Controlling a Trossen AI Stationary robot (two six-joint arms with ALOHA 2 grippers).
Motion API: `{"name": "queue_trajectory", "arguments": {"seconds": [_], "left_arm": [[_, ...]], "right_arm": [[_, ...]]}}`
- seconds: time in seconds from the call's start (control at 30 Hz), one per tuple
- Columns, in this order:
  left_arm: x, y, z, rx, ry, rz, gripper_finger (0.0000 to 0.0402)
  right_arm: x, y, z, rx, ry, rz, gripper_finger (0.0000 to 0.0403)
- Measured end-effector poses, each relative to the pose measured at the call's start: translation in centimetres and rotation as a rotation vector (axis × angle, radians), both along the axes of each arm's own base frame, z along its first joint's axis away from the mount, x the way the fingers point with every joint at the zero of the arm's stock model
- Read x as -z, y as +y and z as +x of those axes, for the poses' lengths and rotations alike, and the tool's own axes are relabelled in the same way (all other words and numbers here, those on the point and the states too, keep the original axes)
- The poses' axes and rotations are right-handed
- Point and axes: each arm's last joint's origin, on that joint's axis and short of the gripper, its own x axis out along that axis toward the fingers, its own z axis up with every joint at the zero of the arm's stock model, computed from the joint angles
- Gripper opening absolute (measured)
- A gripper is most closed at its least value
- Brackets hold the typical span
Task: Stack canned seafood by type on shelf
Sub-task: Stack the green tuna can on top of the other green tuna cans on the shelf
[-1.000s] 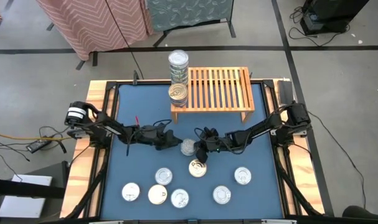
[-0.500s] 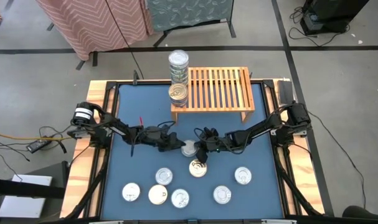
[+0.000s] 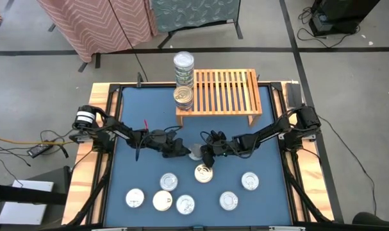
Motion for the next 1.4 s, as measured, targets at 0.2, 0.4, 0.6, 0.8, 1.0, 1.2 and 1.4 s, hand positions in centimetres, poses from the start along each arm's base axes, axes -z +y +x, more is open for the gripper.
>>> {"name": "queue_trajectory", "arguments": {"seconds": [0.2,0.4,0.6,0.8,1.0,1.2,1.4], "left_arm": [[-0.4,-0.1,1.0,-0.002,0.030,0.038,0.0312],[-1.0,0.6,1.8,-0.075,-0.005,0.069,0.0312],[-1.6,0.8,2.3,-0.100,-0.042,0.079,0.0312],[-1.2,0.8,2.2,-0.104,0.005,0.068,0.0312],[-1.6,1.7,2.4,-0.104,-0.043,0.080,0.0312],[-1.9,3.1,2.4,-0.071,-0.077,0.103,0.0312],[-1.2,4.0,0.7,-0.063,-0.054,0.086,0.0312]], "right_arm": [[0.0,0.0,0.1,0.006,-0.014,-0.003,0.0006],[0.0,-0.1,0.0,0.016,-0.013,-0.014,0.0003],[0.5,0.1,-0.2,-0.013,0.022,0.004,0.0006],[0.5,0.0,-0.3,-0.006,0.035,0.000,0.0002],[0.3,0.2,-0.2,-0.020,0.026,-0.011,0.0009],[-2.5,1.3,-0.4,-0.053,-0.070,-0.136,0.0003],[-2.2,-0.6,0.1,0.002,-0.061,-0.199,0.0002]]}}
